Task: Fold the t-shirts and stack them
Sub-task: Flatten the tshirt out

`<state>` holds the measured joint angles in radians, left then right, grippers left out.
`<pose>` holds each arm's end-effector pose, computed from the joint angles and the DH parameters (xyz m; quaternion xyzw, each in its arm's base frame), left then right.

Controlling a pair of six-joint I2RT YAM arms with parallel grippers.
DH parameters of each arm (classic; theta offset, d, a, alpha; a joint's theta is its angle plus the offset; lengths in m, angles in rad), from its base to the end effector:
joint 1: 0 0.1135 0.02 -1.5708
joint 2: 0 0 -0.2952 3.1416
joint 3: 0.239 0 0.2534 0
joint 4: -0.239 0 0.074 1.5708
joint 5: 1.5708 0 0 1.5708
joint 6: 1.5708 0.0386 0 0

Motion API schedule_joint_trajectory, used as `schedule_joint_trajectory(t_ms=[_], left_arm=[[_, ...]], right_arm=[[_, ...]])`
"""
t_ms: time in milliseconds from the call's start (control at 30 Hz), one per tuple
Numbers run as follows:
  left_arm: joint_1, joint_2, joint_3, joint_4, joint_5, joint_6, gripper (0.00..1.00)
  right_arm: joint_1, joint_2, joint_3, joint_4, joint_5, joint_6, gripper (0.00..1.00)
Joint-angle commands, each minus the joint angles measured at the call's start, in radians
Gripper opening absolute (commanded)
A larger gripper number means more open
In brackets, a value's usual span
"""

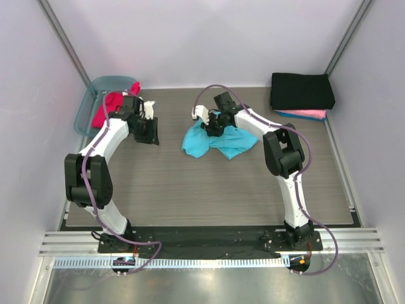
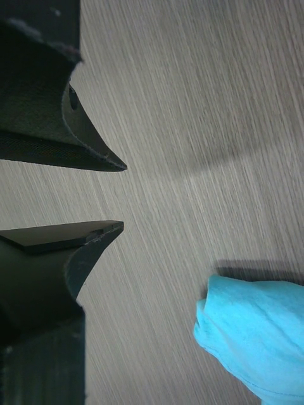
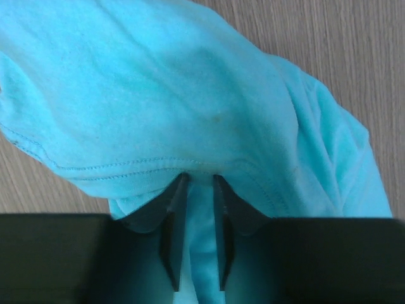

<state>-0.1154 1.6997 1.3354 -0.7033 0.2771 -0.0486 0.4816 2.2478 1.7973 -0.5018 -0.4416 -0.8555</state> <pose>0.3593 -0.0523 0.2772 0.0664 0.9576 -0.1535 0.2348 0.4495 0.2535 0.2017 -0.6284 0.6880 0.1498 0.3306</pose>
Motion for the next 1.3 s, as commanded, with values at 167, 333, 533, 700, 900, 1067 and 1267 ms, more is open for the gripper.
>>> schedule_joint_trajectory(t_ms=[167,333,533,700,900,1067,1267], left_arm=[[0.002,-0.014,0.024,0.047,0.028,-0.019,0.39],[0.002,0.024,0.070,0.057,0.025,-0.025,0.38],[0.002,0.098,0.166,0.059,0.023,-0.042,0.39],[0.002,0.124,0.192,0.071,0.047,-0.074,0.39],[0.002,0.088,0.145,0.068,0.043,-0.060,0.39],[0.003,0.051,0.090,0.080,0.027,-0.051,0.39],[0.003,0.043,0.068,0.082,0.017,-0.043,0.39]], right_arm=[[0.000,-0.019,0.082,0.020,0.011,0.056,0.01],[0.000,-0.100,0.149,0.019,-0.005,0.075,0.01],[0.002,-0.229,0.211,0.020,0.001,0.105,0.02],[0.000,-0.185,0.116,0.014,0.040,0.144,0.50],[-0.005,-0.033,0.184,-0.020,0.014,0.231,0.44],[-0.011,0.110,0.296,-0.063,-0.002,0.297,0.44],[-0.014,0.164,0.358,-0.087,-0.006,0.303,0.44]])
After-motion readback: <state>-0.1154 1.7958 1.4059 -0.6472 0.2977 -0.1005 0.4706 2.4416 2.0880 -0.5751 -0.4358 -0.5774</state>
